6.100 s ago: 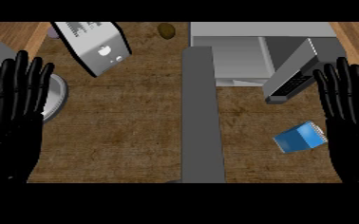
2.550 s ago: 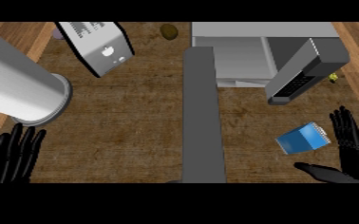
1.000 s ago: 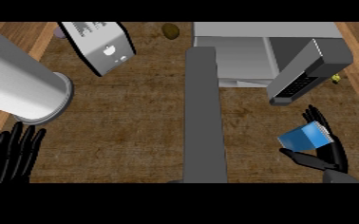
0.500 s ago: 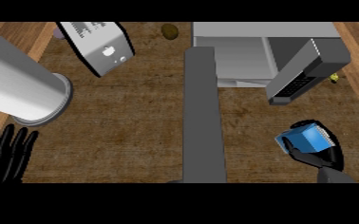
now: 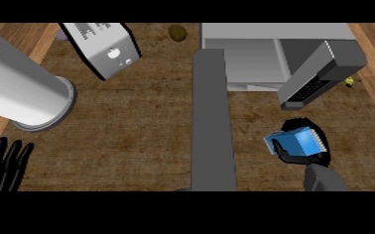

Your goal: Pick up the milk, place it into the microwave and close the microwave

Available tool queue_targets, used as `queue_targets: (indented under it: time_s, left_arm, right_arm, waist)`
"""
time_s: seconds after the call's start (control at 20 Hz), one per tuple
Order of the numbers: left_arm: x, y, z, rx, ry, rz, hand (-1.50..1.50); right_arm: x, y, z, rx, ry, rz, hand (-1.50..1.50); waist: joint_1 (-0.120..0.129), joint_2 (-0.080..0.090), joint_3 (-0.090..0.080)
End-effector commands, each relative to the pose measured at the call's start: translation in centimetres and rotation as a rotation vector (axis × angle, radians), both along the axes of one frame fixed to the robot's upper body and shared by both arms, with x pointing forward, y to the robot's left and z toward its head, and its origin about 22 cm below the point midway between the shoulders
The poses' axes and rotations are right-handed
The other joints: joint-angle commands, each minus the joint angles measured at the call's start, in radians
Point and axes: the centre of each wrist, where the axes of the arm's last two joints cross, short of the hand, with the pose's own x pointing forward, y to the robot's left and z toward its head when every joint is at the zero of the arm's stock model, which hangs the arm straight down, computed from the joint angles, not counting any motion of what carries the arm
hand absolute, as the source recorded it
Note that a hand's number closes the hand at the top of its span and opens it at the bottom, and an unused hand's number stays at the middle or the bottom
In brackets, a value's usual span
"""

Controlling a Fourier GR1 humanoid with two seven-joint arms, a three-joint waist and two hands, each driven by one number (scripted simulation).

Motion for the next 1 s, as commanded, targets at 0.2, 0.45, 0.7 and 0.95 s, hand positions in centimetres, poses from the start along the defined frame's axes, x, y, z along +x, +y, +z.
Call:
queue_targets:
  time_s: [0.2, 0.45, 0.7, 0.95]
  left_arm:
    - [-1.1, 1.2, 0.7, 0.004, -0.005, 0.013, -1.50]
    - [-1.7, 0.7, -0.6, 0.014, 0.004, 0.017, -1.50]
    - [-1.3, 2.4, -1.3, -0.019, 0.008, 0.022, -1.50]
    - [-1.4, 2.7, -0.4, -0.019, -0.001, 0.021, -1.50]
  right_arm:
    - [0.8, 4.4, 1.5, 0.011, -0.115, 0.166, 1.50]
    - [-1.5, 7.5, 4.0, -0.046, -0.094, 0.189, 1.50]
    - [-3.7, 9.6, 8.1, -0.002, -0.087, 0.181, 1.50]
    - [-5.3, 12.0, 10.5, 0.044, -0.066, 0.110, 1.50]
  waist:
    - [-0.012, -0.005, -0.002]
    - [-0.019, -0.007, -0.003]
    - [-0.016, -0.004, -0.002]
    - [-0.010, -0.002, -0.001]
